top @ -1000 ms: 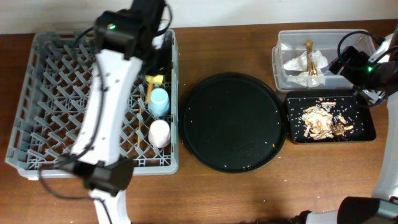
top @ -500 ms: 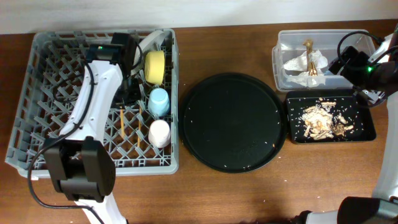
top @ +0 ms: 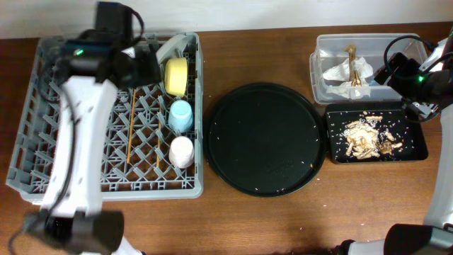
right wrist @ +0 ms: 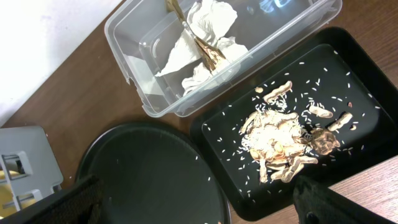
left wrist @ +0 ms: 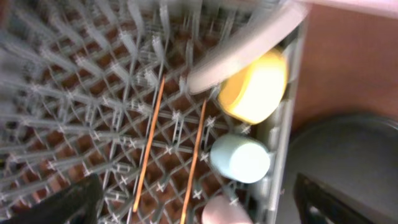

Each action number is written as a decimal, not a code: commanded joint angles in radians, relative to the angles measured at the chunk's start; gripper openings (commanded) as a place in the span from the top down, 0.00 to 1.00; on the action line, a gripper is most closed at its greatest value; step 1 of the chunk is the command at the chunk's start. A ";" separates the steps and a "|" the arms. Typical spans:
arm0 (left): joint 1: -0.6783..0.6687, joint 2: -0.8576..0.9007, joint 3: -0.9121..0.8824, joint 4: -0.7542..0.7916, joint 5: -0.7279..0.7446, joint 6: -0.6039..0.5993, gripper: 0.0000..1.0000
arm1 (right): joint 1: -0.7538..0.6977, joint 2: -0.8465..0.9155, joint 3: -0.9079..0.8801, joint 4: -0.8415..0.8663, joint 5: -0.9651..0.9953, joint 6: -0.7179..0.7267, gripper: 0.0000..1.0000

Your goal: Sort waste into correct bins and load items into the dishwasher rack

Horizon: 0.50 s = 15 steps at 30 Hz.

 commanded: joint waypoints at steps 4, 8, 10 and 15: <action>0.000 -0.075 0.017 0.001 0.012 0.006 0.01 | -0.003 0.000 0.002 0.000 0.003 0.008 0.02; 0.000 -0.075 0.017 0.001 0.012 0.006 0.01 | -0.003 0.000 0.002 0.000 0.003 0.008 0.02; 0.000 -0.075 0.017 0.001 0.012 0.006 0.01 | -0.003 0.000 0.002 0.000 0.003 0.007 0.02; 0.000 -0.075 0.017 0.001 0.012 0.006 0.01 | 0.096 -0.117 0.001 0.015 0.332 -0.099 0.02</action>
